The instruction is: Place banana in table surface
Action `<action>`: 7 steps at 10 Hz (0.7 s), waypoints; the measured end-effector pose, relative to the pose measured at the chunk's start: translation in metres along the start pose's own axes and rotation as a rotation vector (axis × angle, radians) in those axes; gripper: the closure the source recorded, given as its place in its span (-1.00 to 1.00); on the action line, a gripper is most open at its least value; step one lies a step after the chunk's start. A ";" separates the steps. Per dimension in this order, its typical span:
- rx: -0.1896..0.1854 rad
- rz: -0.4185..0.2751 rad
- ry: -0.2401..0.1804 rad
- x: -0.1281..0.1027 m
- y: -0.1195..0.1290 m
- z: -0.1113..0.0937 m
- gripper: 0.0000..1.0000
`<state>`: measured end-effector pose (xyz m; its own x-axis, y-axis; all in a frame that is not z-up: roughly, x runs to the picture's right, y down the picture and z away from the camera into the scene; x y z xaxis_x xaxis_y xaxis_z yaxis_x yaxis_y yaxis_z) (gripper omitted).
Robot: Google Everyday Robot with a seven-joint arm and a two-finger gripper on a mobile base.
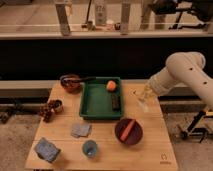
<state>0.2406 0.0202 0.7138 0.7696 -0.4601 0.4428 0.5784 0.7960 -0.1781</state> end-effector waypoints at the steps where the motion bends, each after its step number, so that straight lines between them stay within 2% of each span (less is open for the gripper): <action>1: 0.004 -0.007 -0.004 0.010 0.007 0.007 1.00; 5: -0.001 -0.004 0.003 0.034 0.023 0.034 0.95; 7: -0.022 0.021 0.008 0.047 0.038 0.061 0.50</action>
<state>0.2824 0.0524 0.7813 0.7835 -0.4468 0.4319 0.5680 0.7968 -0.2062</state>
